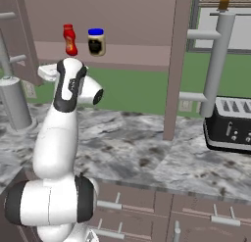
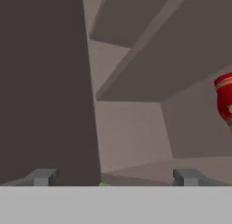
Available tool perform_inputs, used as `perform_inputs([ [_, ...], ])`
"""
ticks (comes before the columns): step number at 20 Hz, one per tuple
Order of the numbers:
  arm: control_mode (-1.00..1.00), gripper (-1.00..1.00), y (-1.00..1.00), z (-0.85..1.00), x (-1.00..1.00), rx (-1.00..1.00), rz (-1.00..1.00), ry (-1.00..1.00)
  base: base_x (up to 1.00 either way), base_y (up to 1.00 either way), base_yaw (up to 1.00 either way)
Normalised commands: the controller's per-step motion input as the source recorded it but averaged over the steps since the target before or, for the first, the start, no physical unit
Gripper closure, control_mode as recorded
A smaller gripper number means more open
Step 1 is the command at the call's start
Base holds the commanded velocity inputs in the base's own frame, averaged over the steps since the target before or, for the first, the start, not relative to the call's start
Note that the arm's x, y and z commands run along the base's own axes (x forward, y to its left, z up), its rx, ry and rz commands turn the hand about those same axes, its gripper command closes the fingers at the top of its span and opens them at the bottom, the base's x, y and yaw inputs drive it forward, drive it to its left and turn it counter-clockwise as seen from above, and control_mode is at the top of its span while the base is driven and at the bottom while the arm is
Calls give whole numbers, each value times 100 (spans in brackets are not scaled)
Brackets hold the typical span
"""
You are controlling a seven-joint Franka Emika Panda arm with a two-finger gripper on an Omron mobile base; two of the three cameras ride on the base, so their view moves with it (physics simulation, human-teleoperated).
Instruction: Move the ketchup and mayonnaise from the cabinet to the dining counter.
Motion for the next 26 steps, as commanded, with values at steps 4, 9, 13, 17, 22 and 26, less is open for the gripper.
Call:
perform_inputs([
  [4, -100, -100, 91, -1, -21, -16, 16, -6, 0, 0, 0],
  [9, -100, -100, 100, -7, -59, -26, 20, -8, 0, 0, 0],
  [13, -100, -100, 100, -1, -94, -28, 15, -21, 0, 0, 0],
  [17, -100, -100, 100, 0, -100, -25, 7, -36, 0, 0, 0],
  [22, -100, -100, 94, 0, -92, -12, 0, -28, 0, 0, 0],
  [26, -100, -100, 75, -6, -34, -1, -7, -10, 0, 0, 0],
])
